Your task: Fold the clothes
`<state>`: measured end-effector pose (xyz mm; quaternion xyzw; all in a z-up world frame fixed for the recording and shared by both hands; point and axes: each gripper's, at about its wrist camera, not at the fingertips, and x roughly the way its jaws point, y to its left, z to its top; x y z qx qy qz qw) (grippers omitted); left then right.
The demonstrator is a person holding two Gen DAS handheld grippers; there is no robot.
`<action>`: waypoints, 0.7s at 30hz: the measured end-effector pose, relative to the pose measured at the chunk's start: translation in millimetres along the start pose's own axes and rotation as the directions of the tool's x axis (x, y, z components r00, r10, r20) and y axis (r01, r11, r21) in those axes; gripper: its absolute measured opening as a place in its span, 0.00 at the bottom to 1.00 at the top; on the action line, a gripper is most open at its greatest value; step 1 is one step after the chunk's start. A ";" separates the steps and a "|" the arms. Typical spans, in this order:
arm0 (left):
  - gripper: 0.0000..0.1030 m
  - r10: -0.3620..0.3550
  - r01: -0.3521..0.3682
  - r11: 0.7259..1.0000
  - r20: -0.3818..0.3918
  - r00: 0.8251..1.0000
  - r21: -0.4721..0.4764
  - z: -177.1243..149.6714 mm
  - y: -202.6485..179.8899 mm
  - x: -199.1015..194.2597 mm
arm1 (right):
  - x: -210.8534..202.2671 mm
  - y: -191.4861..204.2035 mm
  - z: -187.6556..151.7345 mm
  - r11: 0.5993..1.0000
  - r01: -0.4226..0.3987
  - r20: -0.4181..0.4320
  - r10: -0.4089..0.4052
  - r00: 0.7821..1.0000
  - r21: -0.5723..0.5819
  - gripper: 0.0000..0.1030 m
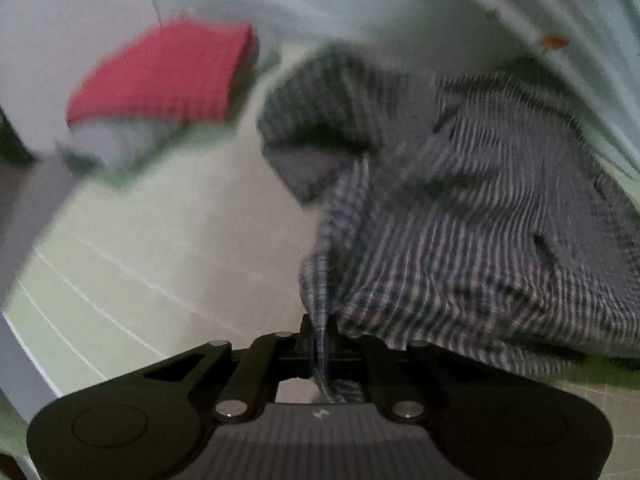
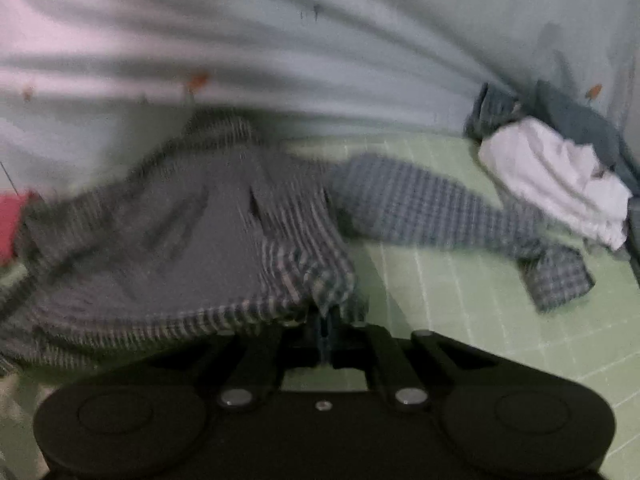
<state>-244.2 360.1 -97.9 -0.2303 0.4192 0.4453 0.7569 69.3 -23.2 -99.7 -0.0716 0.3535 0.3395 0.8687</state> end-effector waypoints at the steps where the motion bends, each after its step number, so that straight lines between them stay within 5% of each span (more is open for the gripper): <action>1: 0.04 0.010 -0.010 1.000 0.031 0.999 0.022 6.9 1.7 -13.4 | -10.4 -1.3 7.6 1.000 -0.007 0.026 0.006 1.000 0.012 0.02; 5: 0.04 -0.011 0.003 0.999 0.164 0.986 0.049 40.1 7.1 -54.1 | -37.6 -11.2 41.2 0.996 -0.035 0.141 0.024 0.990 0.078 0.00; 8: 0.04 0.027 -0.035 0.999 0.201 0.979 0.037 58.6 3.9 -46.1 | -19.1 -25.6 59.3 0.990 0.001 0.176 -0.025 0.984 0.140 0.00; 14: 0.05 0.066 -0.063 0.996 0.033 0.997 -0.065 60.1 4.0 14.7 | 43.0 -26.7 53.5 0.986 0.141 0.026 -0.143 0.989 0.088 0.04; 16: 0.05 0.060 -0.060 0.995 -0.011 0.998 -0.074 52.3 6.4 24.9 | 49.0 -18.7 39.1 0.985 0.165 -0.018 -0.164 0.986 0.059 0.15; 18: 0.07 0.060 -0.063 0.995 -0.040 0.997 -0.073 44.8 12.2 32.0 | 47.8 -17.9 19.1 0.977 0.195 -0.068 -0.190 0.979 0.080 0.40; 21: 0.08 0.055 -0.062 0.994 -0.085 0.995 -0.085 38.5 20.9 44.3 | 46.2 -18.9 -11.3 0.962 0.256 -0.156 -0.239 0.958 0.099 0.42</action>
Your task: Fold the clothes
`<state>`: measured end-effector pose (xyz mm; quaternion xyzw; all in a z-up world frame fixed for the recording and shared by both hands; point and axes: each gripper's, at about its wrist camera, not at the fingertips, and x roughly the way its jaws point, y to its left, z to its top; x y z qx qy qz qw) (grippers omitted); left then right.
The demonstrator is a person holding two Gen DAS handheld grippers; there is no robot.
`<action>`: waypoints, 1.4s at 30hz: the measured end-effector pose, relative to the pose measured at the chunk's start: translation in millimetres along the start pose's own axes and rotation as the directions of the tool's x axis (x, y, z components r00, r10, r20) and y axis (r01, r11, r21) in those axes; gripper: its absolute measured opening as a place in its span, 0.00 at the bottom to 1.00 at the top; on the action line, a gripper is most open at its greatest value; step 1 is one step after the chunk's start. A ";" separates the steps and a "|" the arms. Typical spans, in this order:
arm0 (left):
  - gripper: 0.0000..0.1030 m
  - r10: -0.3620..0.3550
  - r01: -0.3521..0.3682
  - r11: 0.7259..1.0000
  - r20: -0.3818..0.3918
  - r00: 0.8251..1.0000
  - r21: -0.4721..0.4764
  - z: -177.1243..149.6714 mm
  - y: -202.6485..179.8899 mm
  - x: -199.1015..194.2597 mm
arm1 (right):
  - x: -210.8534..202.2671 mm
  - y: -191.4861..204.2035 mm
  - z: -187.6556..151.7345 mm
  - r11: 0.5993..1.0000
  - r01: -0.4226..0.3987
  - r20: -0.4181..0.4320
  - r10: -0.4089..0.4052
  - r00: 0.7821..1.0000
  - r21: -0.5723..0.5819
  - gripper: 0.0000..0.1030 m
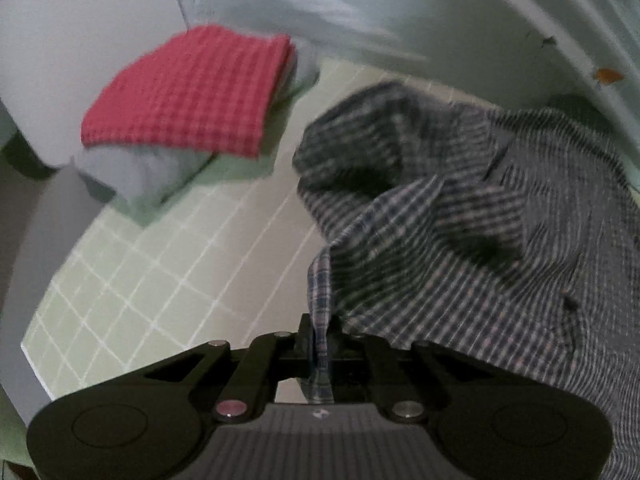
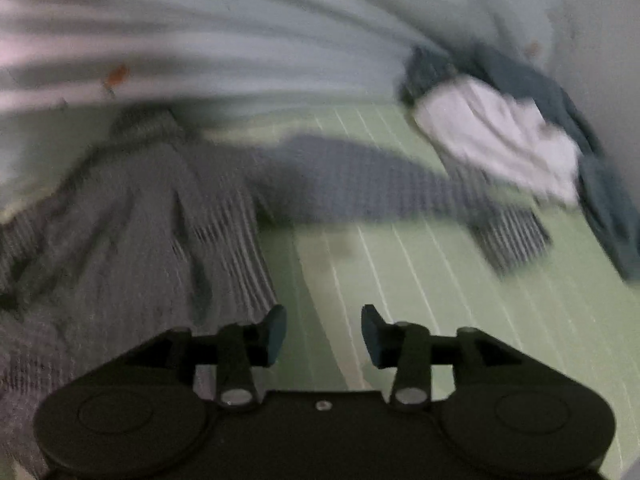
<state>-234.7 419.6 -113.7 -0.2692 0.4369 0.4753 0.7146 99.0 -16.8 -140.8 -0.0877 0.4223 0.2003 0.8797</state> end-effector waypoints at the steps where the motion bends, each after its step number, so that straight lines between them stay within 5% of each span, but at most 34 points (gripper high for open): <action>1: 0.08 -0.003 0.003 1.000 -0.015 1.000 -0.006 -0.3 1.9 2.8 | 0.7 -4.3 -9.4 1.000 0.031 -0.030 -0.031 0.999 -0.001 0.42; 9: 0.09 -0.014 0.014 1.000 -0.044 0.999 0.009 3.2 3.5 13.0 | 21.6 3.8 -59.1 0.996 0.039 -0.218 -0.055 0.974 -0.078 0.43; 15: 0.09 -0.028 0.028 1.000 -0.025 0.999 0.006 -0.7 8.3 5.4 | 26.3 40.5 -32.3 0.985 -0.085 -0.136 0.064 0.989 -0.152 0.44; 20: 0.09 -0.048 0.047 0.998 -0.023 0.999 -0.031 -5.9 14.5 1.8 | 30.1 68.0 -4.6 0.966 -0.218 -0.069 0.211 0.975 -0.139 0.63; 25: 0.09 -0.068 0.066 0.996 -0.029 0.997 -0.062 -13.2 19.9 -1.2 | 41.4 83.0 -22.7 0.960 -0.116 -0.113 0.090 0.990 -0.256 0.64; 31: 0.10 -0.094 0.090 0.994 -0.058 0.994 -0.057 -21.9 19.2 3.9 | 39.9 56.9 -43.4 0.984 -0.160 -0.168 0.146 0.975 -0.073 0.61; 32: 0.10 -0.102 0.099 0.993 -0.067 0.992 -0.060 -22.6 18.8 5.8 | 37.7 54.8 -45.2 0.984 -0.166 -0.162 0.154 0.975 -0.062 0.58; 34: 0.10 -0.120 0.115 0.991 -0.082 0.989 -0.070 -23.7 18.3 8.9 | 33.6 50.8 -48.6 0.983 -0.180 -0.151 0.172 0.974 -0.040 0.31; 35: 0.08 -0.127 0.121 0.990 -0.086 0.988 -0.077 -23.9 18.4 9.5 | 32.2 50.4 -48.7 0.980 -0.195 -0.144 0.189 0.971 -0.031 0.09; 42: 0.05 -0.129 0.130 0.990 0.019 0.991 -0.058 -22.2 20.6 -19.2 | -14.6 44.6 -41.3 0.984 -0.176 0.034 0.177 0.984 -0.020 0.02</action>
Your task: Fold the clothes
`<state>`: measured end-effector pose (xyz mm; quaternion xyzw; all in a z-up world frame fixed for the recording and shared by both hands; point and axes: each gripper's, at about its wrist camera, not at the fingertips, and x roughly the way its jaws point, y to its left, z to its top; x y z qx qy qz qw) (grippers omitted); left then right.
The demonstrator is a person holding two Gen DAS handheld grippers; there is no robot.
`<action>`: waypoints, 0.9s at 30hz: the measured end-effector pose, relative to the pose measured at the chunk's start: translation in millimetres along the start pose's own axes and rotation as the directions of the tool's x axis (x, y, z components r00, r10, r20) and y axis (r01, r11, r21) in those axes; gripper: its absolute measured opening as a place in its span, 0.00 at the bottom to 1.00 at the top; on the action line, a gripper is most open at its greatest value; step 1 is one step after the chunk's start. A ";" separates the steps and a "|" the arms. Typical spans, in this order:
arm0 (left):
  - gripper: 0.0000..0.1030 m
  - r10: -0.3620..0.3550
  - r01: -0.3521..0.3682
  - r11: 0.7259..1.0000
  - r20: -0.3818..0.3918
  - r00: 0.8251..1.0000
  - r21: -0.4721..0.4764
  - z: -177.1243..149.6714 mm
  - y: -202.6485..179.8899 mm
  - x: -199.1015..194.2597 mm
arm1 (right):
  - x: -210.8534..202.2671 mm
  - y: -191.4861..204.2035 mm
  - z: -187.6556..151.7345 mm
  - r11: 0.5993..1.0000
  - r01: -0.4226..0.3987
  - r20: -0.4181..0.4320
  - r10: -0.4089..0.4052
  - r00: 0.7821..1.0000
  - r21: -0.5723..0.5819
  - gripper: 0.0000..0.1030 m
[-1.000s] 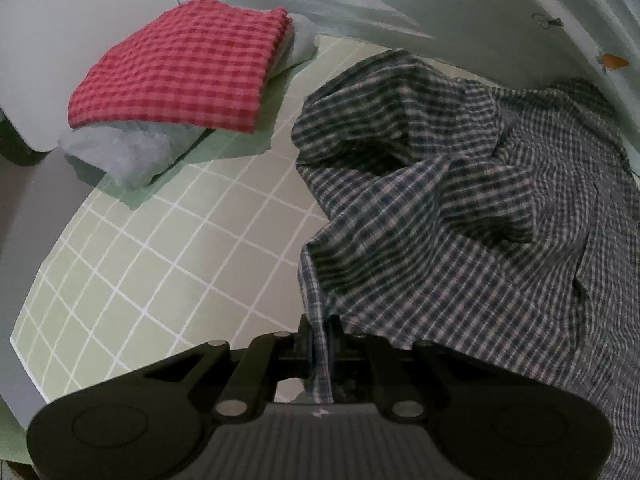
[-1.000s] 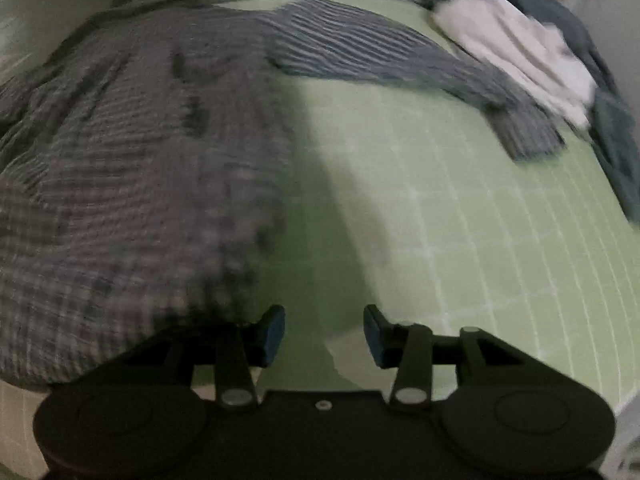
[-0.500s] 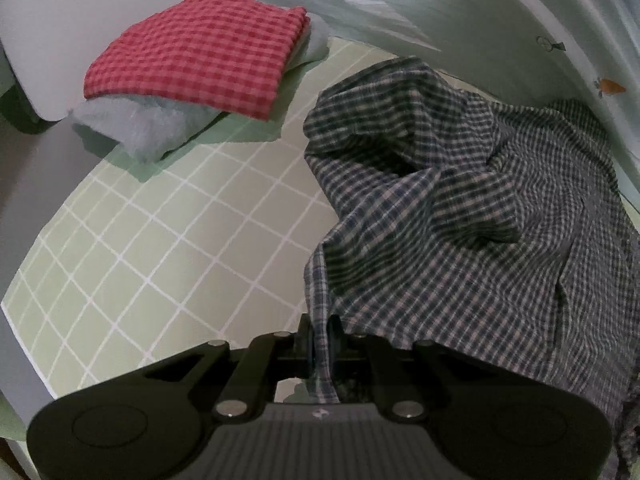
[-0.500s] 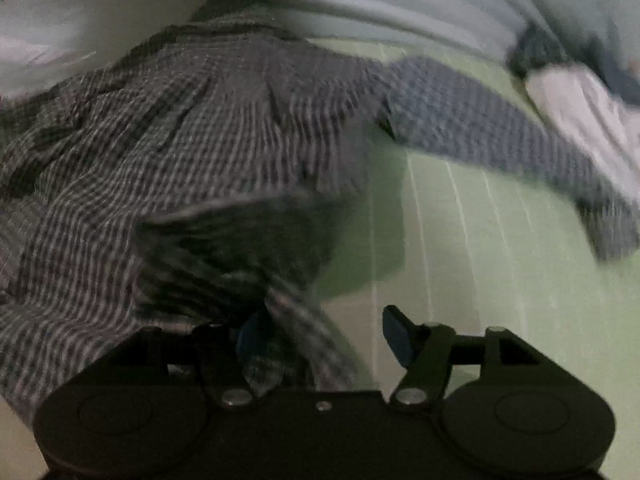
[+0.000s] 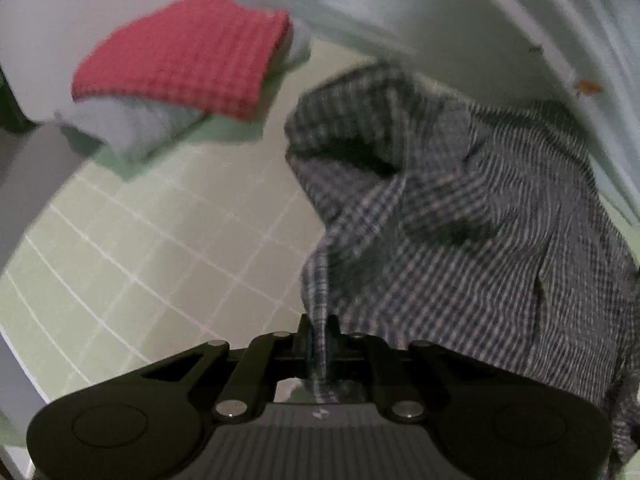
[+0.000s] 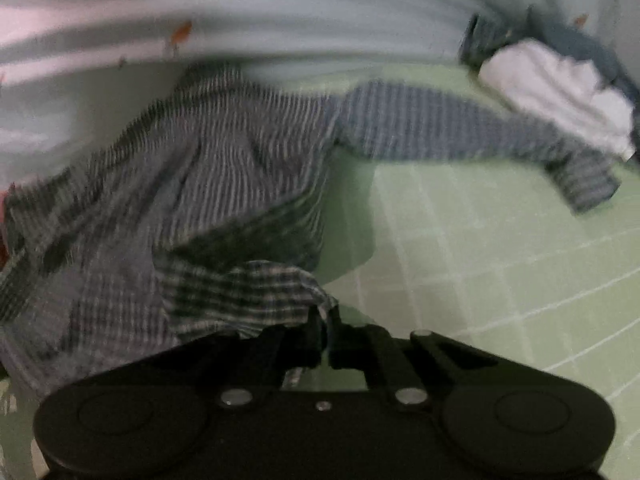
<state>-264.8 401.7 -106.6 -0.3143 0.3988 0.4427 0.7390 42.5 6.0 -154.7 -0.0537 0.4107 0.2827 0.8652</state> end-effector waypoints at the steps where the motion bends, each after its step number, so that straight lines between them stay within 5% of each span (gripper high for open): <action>1: 0.05 -0.002 0.002 1.000 0.018 1.000 -0.003 1.3 2.2 -6.0 | -9.8 -2.3 1.3 1.000 0.010 0.024 -0.010 1.000 0.003 0.02; 10: 0.02 -0.067 0.062 0.997 0.136 0.989 0.035 6.3 14.6 -72.1 | -103.6 -15.9 12.8 0.996 0.082 0.214 -0.087 0.973 0.033 0.02; 18: 0.02 -0.158 0.156 0.987 0.137 0.978 0.031 -9.3 10.7 -125.3 | -168.6 -42.8 1.9 0.991 0.075 0.234 -0.099 0.967 0.110 0.02; 23: 0.03 -0.072 0.070 0.997 0.062 0.995 0.033 -24.0 14.0 -111.8 | -148.7 -59.3 -26.5 0.985 0.130 0.088 -0.140 0.986 0.112 0.02; 27: 0.07 0.010 -0.010 1.000 -0.030 1.000 0.019 -44.5 13.0 -88.2 | -115.9 -66.0 -52.3 0.978 0.184 -0.077 -0.178 0.981 0.093 0.03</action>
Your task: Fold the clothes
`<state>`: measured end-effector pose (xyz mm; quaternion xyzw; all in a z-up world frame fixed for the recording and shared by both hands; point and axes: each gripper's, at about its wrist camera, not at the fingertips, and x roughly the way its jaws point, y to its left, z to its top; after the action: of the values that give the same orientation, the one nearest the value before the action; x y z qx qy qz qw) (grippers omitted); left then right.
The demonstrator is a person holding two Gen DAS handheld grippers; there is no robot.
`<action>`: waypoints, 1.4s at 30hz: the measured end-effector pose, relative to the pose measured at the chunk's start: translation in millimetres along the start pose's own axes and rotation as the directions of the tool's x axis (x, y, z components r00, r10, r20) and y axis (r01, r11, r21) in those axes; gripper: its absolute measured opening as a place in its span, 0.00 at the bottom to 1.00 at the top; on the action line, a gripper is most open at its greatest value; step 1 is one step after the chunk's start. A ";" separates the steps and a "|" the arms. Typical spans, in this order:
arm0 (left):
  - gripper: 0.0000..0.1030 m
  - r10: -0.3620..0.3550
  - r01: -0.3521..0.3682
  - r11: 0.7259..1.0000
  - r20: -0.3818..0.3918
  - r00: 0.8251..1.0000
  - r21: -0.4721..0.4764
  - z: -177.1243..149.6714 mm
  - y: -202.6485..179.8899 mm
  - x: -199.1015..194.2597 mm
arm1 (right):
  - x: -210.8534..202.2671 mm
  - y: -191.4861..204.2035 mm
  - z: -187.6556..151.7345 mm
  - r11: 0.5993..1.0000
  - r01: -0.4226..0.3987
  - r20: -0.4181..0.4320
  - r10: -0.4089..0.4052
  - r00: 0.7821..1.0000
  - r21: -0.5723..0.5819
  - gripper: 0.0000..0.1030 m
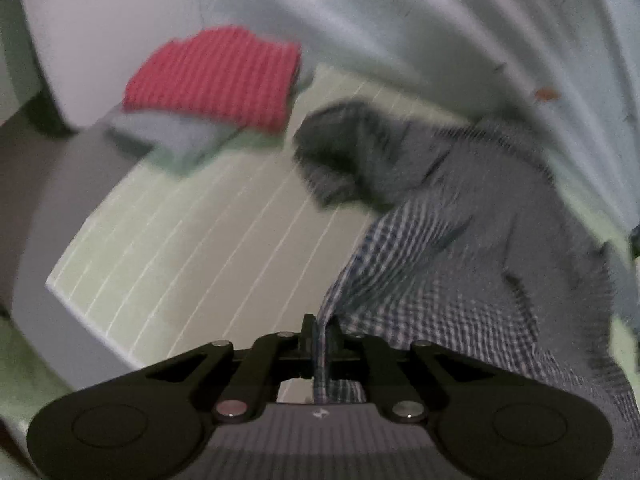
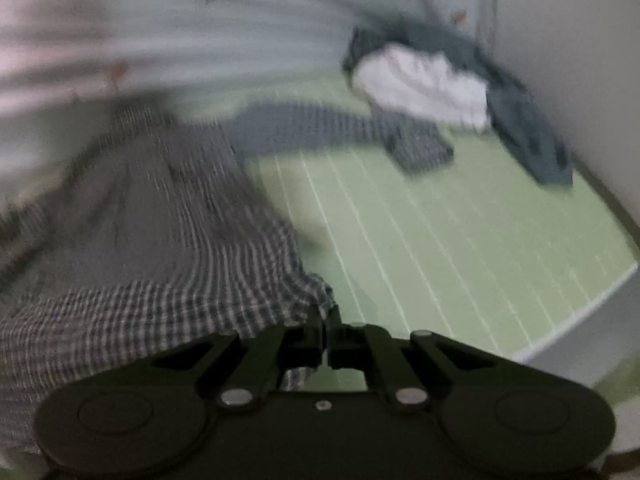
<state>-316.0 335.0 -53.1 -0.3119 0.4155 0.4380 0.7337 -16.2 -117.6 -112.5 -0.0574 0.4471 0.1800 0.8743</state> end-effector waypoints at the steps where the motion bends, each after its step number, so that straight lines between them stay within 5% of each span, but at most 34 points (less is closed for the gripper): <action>1: 0.08 0.021 -0.021 1.000 -0.009 1.000 0.003 -4.6 -0.9 2.5 | 6.5 0.3 -5.2 1.000 0.004 -0.034 -0.004 0.999 -0.006 0.03; 4: 0.24 0.065 -0.065 0.998 -0.018 0.998 0.003 -12.0 -0.5 5.0 | 13.7 0.7 -11.4 1.000 0.001 -0.069 -0.002 0.998 -0.021 0.08; 8: 0.49 0.088 -0.088 0.996 0.003 0.996 0.002 -14.1 -4.2 -0.1 | 16.9 3.1 -7.1 0.997 0.049 -0.061 -0.052 0.997 -0.063 0.47; 11: 0.65 0.074 -0.076 0.996 0.041 0.996 0.044 -15.0 -21.0 -5.7 | 20.1 1.4 -0.5 0.995 0.053 -0.044 -0.057 0.997 -0.082 0.60; 14: 0.75 0.059 -0.066 0.993 0.077 0.995 0.101 -17.6 -46.1 -10.1 | 26.5 -1.6 5.4 0.992 0.055 -0.027 -0.058 0.998 -0.111 0.82; 20: 0.85 -0.013 -0.001 0.987 0.087 0.996 0.164 -24.5 -100.8 -10.9 | 35.4 -4.5 10.8 0.988 0.033 -0.003 -0.034 0.999 -0.151 0.97; 30: 0.89 -0.070 0.048 0.963 0.078 0.994 0.264 -34.5 -206.3 1.8 | 68.3 -35.8 37.4 0.993 -0.019 -0.006 0.018 1.000 -0.120 1.00; 42: 0.90 -0.173 0.158 0.933 0.019 0.985 0.323 -18.4 -335.1 39.9 | 143.0 -131.7 117.6 0.989 -0.087 0.040 0.082 0.996 0.118 1.00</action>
<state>-9.1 193.8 -65.4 -0.2123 0.4357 0.3087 0.8184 198.1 -171.5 -165.3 0.0174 0.4437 0.1906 0.8755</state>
